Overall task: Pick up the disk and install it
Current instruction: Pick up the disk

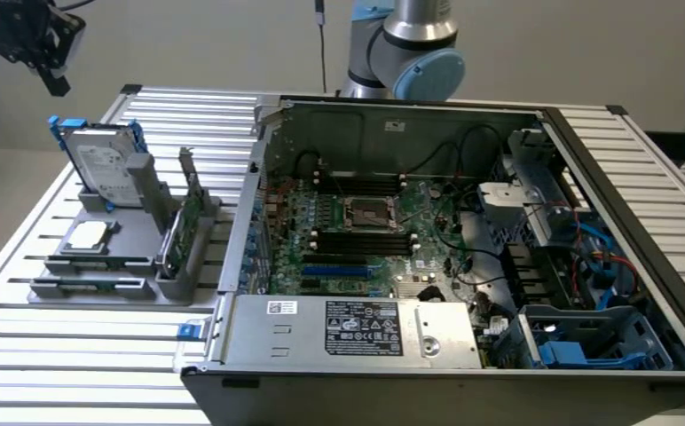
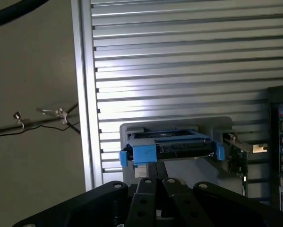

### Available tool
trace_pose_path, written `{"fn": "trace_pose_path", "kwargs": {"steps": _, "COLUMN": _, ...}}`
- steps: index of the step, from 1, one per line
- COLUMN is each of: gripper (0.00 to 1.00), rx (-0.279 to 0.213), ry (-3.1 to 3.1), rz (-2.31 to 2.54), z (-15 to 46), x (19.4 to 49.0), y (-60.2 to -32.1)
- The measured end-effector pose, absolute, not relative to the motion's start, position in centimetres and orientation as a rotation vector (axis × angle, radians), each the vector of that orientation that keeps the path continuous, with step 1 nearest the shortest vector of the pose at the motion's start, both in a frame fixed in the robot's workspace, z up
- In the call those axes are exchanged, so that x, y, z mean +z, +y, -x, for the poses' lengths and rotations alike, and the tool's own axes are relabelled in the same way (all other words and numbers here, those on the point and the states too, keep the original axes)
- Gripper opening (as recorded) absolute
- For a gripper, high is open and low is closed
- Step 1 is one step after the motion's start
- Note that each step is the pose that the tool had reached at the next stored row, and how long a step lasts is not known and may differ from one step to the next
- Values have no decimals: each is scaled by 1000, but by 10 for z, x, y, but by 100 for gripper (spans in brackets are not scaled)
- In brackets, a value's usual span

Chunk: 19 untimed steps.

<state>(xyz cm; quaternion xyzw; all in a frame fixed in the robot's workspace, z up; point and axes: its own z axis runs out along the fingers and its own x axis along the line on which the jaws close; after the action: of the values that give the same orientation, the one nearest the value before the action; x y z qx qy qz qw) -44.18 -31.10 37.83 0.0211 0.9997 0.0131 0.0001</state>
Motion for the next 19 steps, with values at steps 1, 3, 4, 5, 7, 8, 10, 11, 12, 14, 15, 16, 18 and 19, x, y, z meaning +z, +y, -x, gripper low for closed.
{"fn": "trace_pose_path", "kwargs": {"steps": 1, "gripper": 11, "rx": 41, "ry": 3141, "rz": -38, "z": 442, "x": 378, "y": -311}}
{"fn": "trace_pose_path", "kwargs": {"steps": 3, "gripper": 11, "rx": 41, "ry": 3142, "rz": 18, "z": 442, "x": 378, "y": -311}}
{"fn": "trace_pose_path", "kwargs": {"steps": 4, "gripper": 11, "rx": 41, "ry": 3142, "rz": 48, "z": 442, "x": 378, "y": -311}}
{"fn": "trace_pose_path", "kwargs": {"steps": 5, "gripper": 11, "rx": 41, "ry": 3141, "rz": 77, "z": 442, "x": 378, "y": -311}}
{"fn": "trace_pose_path", "kwargs": {"steps": 7, "gripper": 11, "rx": 41, "ry": 3140, "rz": 133, "z": 442, "x": 377, "y": -311}}
{"fn": "trace_pose_path", "kwargs": {"steps": 8, "gripper": 11, "rx": 41, "ry": 3139, "rz": 161, "z": 442, "x": 377, "y": -311}}
{"fn": "trace_pose_path", "kwargs": {"steps": 10, "gripper": 11, "rx": 41, "ry": 3136, "rz": 220, "z": 442, "x": 376, "y": -311}}
{"fn": "trace_pose_path", "kwargs": {"steps": 11, "gripper": 11, "rx": 41, "ry": 3134, "rz": 248, "z": 442, "x": 376, "y": -311}}
{"fn": "trace_pose_path", "kwargs": {"steps": 12, "gripper": 11, "rx": 41, "ry": 3132, "rz": 277, "z": 442, "x": 375, "y": -311}}
{"fn": "trace_pose_path", "kwargs": {"steps": 14, "gripper": 11, "rx": 41, "ry": 3127, "rz": 333, "z": 442, "x": 374, "y": -311}}
{"fn": "trace_pose_path", "kwargs": {"steps": 15, "gripper": 11, "rx": 41, "ry": 3124, "rz": 361, "z": 442, "x": 373, "y": -311}}
{"fn": "trace_pose_path", "kwargs": {"steps": 16, "gripper": 11, "rx": 41, "ry": 3121, "rz": 389, "z": 442, "x": 373, "y": -311}}
{"fn": "trace_pose_path", "kwargs": {"steps": 18, "gripper": 11, "rx": 41, "ry": 3113, "rz": 447, "z": 442, "x": 372, "y": -311}}
{"fn": "trace_pose_path", "kwargs": {"steps": 19, "gripper": 11, "rx": 41, "ry": 3110, "rz": 473, "z": 442, "x": 371, "y": -311}}
